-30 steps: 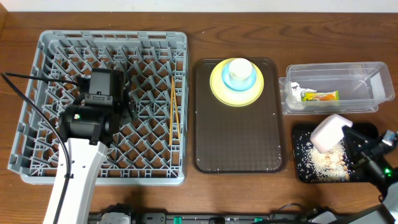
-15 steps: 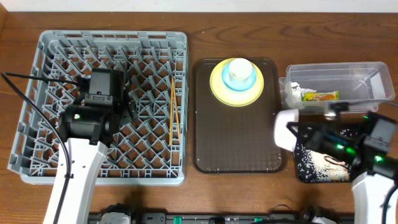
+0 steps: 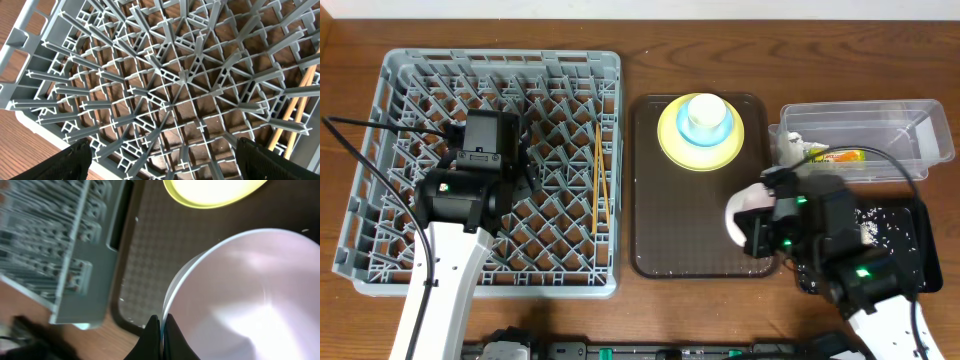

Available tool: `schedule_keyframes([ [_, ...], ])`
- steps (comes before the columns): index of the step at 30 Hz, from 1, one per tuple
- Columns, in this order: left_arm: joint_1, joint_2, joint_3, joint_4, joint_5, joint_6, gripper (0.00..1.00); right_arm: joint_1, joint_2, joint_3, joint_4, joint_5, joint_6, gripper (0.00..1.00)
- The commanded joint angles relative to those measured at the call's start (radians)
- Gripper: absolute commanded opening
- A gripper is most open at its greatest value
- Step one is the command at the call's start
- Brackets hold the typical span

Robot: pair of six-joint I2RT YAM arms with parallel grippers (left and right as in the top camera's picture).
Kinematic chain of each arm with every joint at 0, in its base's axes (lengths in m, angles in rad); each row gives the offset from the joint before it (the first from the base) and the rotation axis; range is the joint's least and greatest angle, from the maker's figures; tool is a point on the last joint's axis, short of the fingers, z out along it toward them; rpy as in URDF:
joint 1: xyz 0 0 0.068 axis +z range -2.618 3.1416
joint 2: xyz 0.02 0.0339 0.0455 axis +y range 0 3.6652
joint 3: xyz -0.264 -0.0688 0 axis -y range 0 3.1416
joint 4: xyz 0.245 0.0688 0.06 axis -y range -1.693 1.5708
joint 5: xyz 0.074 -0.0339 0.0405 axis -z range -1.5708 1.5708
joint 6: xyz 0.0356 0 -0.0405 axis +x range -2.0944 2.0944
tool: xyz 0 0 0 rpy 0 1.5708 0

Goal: Sort waste into correct bins and load items into the dishwasher rack
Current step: 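Lower the pink bowl onto the brown tray and open the right gripper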

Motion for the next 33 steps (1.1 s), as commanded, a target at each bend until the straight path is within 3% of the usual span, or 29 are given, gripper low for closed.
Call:
schedule_keyframes([
  [1, 0.004, 0.002, -0.005, -0.005, -0.020, -0.006, 0.93, 0.101, 0.045, 0.018, 0.021, 0.182, 0.029, 0.01],
  [8, 0.004, 0.002, -0.005, -0.005, -0.020, -0.006, 0.93, 0.259, 0.200, 0.018, 0.080, 0.330, 0.089, 0.01],
  [19, 0.004, 0.002, -0.005, -0.005, -0.020, -0.006, 0.93, 0.360, 0.410, 0.018, 0.177, 0.336, 0.101, 0.01],
  [33, 0.004, 0.002, -0.005, -0.005, -0.020, -0.006, 0.93, 0.379, 0.442, 0.018, 0.184, 0.332, 0.102, 0.01],
])
